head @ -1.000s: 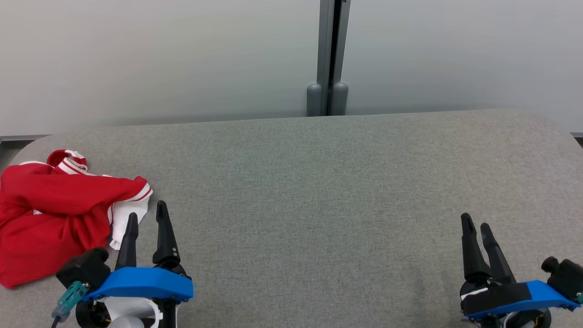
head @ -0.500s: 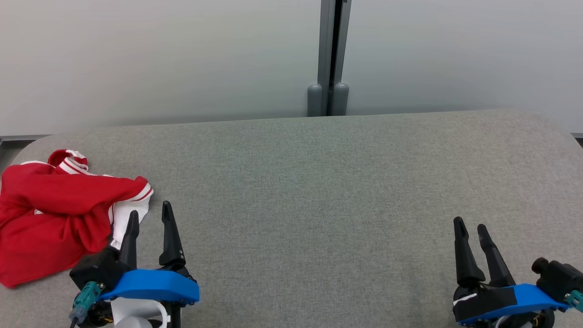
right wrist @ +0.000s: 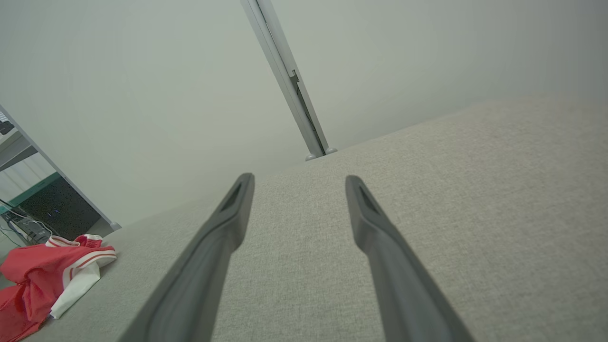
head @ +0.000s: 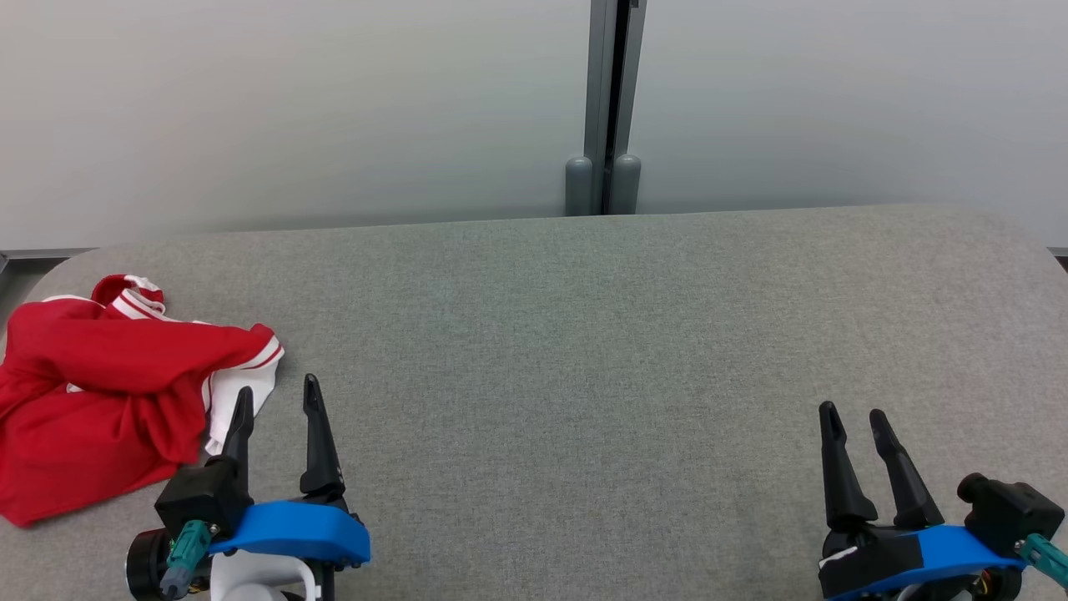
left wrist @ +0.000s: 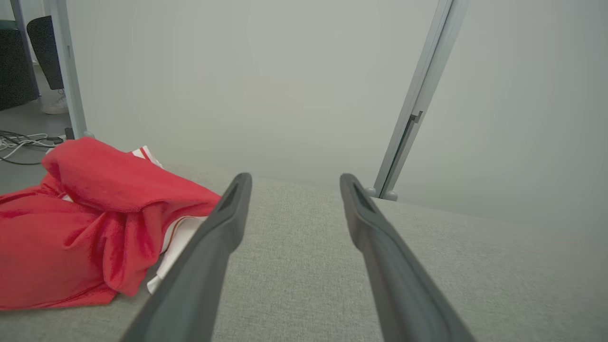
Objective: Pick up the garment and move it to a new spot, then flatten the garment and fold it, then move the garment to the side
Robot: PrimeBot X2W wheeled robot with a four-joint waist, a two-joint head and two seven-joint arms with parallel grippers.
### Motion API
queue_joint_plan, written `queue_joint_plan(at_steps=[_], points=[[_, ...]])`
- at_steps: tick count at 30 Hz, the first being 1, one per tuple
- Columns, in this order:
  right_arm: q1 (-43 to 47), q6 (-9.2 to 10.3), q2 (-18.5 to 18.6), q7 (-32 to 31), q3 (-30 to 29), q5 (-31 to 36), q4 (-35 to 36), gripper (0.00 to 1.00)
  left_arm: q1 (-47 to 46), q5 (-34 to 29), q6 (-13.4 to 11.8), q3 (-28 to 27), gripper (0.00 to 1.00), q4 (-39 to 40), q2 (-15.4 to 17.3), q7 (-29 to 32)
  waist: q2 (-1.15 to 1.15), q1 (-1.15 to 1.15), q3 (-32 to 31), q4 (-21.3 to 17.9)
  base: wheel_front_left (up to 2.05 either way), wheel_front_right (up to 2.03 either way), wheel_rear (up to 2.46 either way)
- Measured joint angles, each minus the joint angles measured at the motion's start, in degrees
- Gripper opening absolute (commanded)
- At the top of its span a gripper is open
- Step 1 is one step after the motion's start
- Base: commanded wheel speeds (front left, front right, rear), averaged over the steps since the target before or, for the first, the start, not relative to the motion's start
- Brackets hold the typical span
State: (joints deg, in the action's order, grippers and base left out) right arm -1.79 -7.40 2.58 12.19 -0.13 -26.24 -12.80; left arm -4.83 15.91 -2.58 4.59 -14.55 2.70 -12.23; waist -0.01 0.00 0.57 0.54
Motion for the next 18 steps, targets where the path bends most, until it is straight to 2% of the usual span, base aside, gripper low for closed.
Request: queue_joint_plan(at_steps=[18], points=[[0.25, -0.01, 0.07, 2.03, 0.52, 7.60, -0.43, 1.00, -0.15, -7.77, -0.93, 0.55, 1.00, -2.44, 0.07, -2.00, 0.02, 0.00, -0.29, 0.04, 0.00, 0.00, 0.00]])
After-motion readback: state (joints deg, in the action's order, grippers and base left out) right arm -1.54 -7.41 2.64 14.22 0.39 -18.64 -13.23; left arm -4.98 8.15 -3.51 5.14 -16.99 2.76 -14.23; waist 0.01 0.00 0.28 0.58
